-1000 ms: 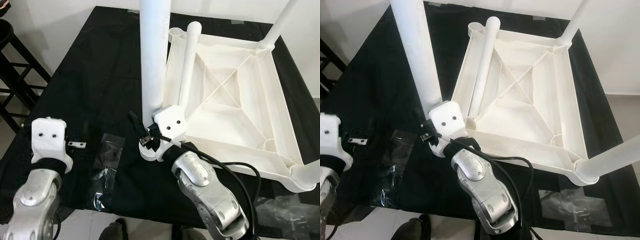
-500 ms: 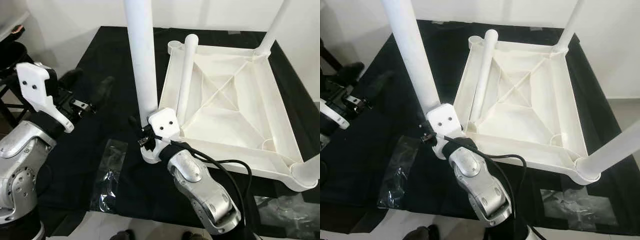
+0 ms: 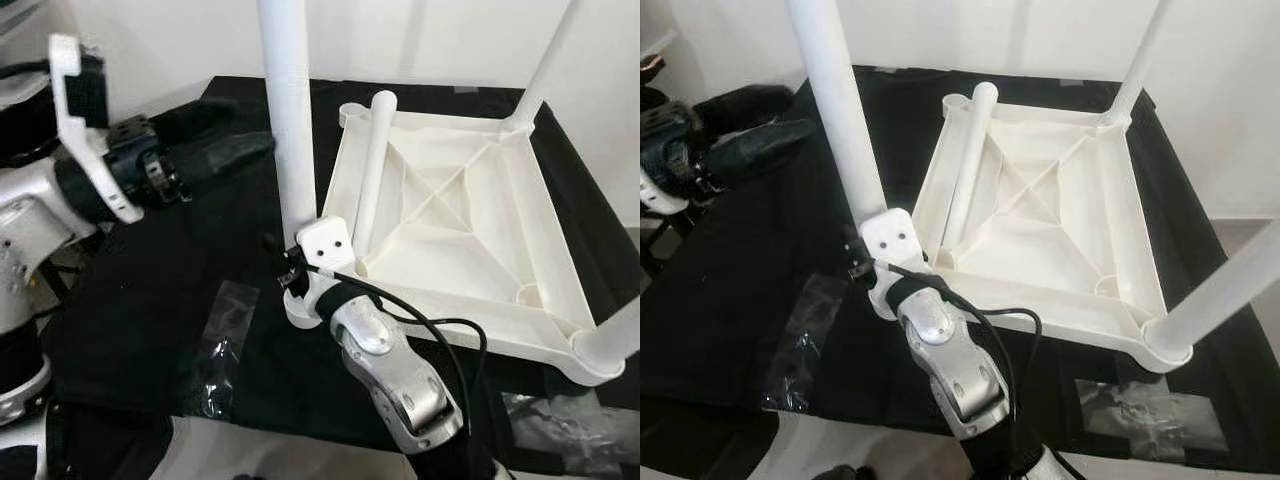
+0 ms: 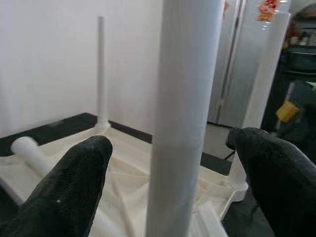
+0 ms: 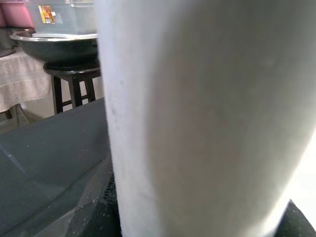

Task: Building children table

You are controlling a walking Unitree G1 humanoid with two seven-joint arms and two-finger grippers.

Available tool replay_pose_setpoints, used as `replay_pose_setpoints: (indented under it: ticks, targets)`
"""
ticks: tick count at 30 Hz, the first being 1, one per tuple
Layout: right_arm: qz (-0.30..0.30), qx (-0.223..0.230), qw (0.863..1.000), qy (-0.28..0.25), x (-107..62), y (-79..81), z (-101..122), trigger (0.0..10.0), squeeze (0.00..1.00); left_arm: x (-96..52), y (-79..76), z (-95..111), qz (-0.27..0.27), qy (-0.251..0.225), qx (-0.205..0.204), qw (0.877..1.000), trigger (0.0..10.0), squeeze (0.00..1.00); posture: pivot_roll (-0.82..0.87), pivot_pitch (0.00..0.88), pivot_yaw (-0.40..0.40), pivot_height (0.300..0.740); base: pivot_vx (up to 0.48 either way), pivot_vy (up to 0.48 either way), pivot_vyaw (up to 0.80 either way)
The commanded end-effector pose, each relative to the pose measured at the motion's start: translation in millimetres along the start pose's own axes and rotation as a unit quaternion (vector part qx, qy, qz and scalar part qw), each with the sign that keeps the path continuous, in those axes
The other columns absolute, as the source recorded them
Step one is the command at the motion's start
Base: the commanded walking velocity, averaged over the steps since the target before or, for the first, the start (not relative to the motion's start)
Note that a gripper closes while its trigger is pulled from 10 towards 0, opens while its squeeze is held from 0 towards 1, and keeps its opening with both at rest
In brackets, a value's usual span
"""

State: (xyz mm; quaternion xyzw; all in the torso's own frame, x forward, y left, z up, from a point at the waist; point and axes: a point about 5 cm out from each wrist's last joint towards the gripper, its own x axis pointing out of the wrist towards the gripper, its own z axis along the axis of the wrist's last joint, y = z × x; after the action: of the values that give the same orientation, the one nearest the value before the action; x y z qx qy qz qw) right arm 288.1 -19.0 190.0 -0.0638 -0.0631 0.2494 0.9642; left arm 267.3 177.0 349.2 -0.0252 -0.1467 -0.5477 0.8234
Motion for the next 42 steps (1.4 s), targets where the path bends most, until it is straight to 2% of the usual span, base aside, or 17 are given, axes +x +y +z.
replay_pose_setpoints:
  ticks: [1,4,6,7,13,14,16,17,30,31,32,35,37,38,40,41,42]
  targets:
    - [-0.005,-0.020,0.999,0.029,-0.7,-2.5,-13,10.0,0.00,4.2,1.6,-2,-0.020,0.011,-0.008,1.000,10.0,1.00,0.04,0.096,0.019,0.740,0.000,0.000,0.00]
    - [-0.002,-0.022,0.999,0.024,1.0,-2.1,-12,10.0,0.00,18.1,3.5,-5,-0.053,0.027,-0.010,0.998,10.0,1.00,0.03,0.090,0.022,0.740,0.000,0.000,0.00]
    - [-0.001,-0.022,0.999,0.023,1.5,-1.8,-12,10.0,0.00,21.4,4.0,-6,-0.062,0.032,-0.011,0.998,10.0,1.00,0.03,0.088,0.024,0.740,0.000,0.000,0.00]
    - [0.000,-0.021,1.000,0.021,2.0,-1.5,-11,10.0,0.00,26.6,4.6,-8,-0.066,0.037,-0.015,0.997,10.0,0.00,0.03,0.087,0.024,0.740,0.000,0.000,0.00]
    - [0.004,-0.019,1.000,0.016,5.1,0.3,-10,10.0,0.00,47.5,7.1,-10,-0.077,0.040,-0.030,0.996,10.0,0.00,0.03,0.088,0.023,0.740,0.000,0.000,0.00]
    - [0.006,-0.018,1.000,0.015,5.9,0.8,-10,10.0,0.00,50.4,7.1,-9,-0.084,0.039,-0.031,0.995,6.8,0.00,0.03,0.088,0.023,0.740,0.000,0.000,0.00]
    - [0.006,-0.018,1.000,0.014,6.4,1.1,-10,10.0,0.00,51.9,7.1,-9,-0.090,0.038,-0.030,0.995,6.8,0.00,0.03,0.088,0.023,0.740,0.000,0.000,0.00]
    - [0.007,-0.018,1.000,0.014,6.9,1.4,-10,10.0,0.00,53.1,6.4,-9,-0.098,0.041,-0.030,0.994,0.0,0.00,0.03,0.088,0.023,0.740,0.000,0.000,0.00]
    - [0.014,-0.016,1.000,0.008,10.2,-3.7,-7,10.0,0.00,56.7,-0.4,-9,-0.120,0.064,-0.029,0.990,0.0,0.00,0.03,0.092,0.016,0.740,0.000,0.000,0.00]
    - [0.023,-0.011,1.000,0.004,11.5,-6.6,-4,10.0,0.04,55.4,-1.2,-10,-0.121,0.066,-0.030,0.990,0.0,0.00,0.03,0.092,0.017,0.740,0.000,0.000,0.00]
    - [0.041,0.004,0.999,-0.006,13.9,-12.1,2,10.0,1.00,53.7,-1.6,-11,-0.122,0.069,-0.030,0.990,0.0,0.00,0.04,0.093,0.014,0.740,0.000,0.000,0.00]
    - [0.065,0.021,0.998,-0.019,16.4,-18.1,9,10.0,1.00,52.4,-1.5,-11,-0.123,0.071,-0.031,0.989,0.0,0.00,0.04,0.093,0.014,0.740,0.000,0.000,0.00]
    - [0.122,0.021,0.991,-0.053,22.3,-35.4,26,10.0,1.00,50.9,-0.6,-12,-0.125,0.074,-0.033,0.989,0.0,0.00,0.03,0.093,0.017,0.740,0.000,0.000,0.00]
    - [0.122,0.021,0.991,-0.053,22.3,-35.4,26,10.0,1.00,50.9,-0.6,-12,-0.125,0.074,-0.033,0.989,0.0,0.00,0.03,0.093,0.017,0.740,0.000,0.000,0.00]
    - [0.216,-0.027,0.974,-0.061,26.2,-60.9,41,10.0,1.00,50.9,-1.2,-15,-0.131,0.077,-0.037,0.988,0.0,0.00,0.03,0.094,0.018,0.740,0.000,0.000,0.00]
    - [0.249,-0.045,0.966,-0.059,25.8,-68.4,45,10.0,1.00,51.1,-1.6,-16,-0.133,0.078,-0.038,0.987,0.0,0.00,0.03,0.094,0.018,0.740,0.000,0.000,0.00]
    - [0.249,-0.045,0.966,-0.059,25.8,-68.4,45,10.0,1.00,51.1,-1.6,-16,-0.133,0.078,-0.038,0.987,0.0,0.00,0.03,0.094,0.018,0.740,0.000,0.000,0.00]
